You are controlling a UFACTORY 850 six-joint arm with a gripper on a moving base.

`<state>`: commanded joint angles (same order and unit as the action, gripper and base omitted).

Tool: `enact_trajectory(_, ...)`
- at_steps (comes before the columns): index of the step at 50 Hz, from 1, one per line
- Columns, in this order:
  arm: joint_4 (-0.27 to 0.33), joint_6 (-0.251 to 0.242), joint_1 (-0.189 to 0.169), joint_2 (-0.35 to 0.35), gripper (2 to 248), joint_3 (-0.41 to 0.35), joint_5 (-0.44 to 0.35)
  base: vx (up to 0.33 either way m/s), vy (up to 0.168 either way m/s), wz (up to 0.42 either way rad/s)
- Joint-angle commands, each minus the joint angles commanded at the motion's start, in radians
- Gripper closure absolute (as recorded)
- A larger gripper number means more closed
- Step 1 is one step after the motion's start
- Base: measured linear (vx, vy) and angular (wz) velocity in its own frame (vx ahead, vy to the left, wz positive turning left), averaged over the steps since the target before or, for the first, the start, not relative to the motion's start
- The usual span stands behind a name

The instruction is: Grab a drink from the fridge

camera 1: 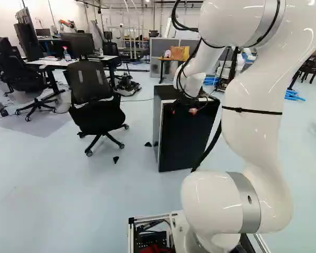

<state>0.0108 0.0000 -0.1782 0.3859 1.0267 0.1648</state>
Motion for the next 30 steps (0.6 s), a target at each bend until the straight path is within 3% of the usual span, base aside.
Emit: enact_trajectory(30,0.000,0.000,0.000,-0.006,3,-0.007,-0.024,0.000,0.000,0.000)
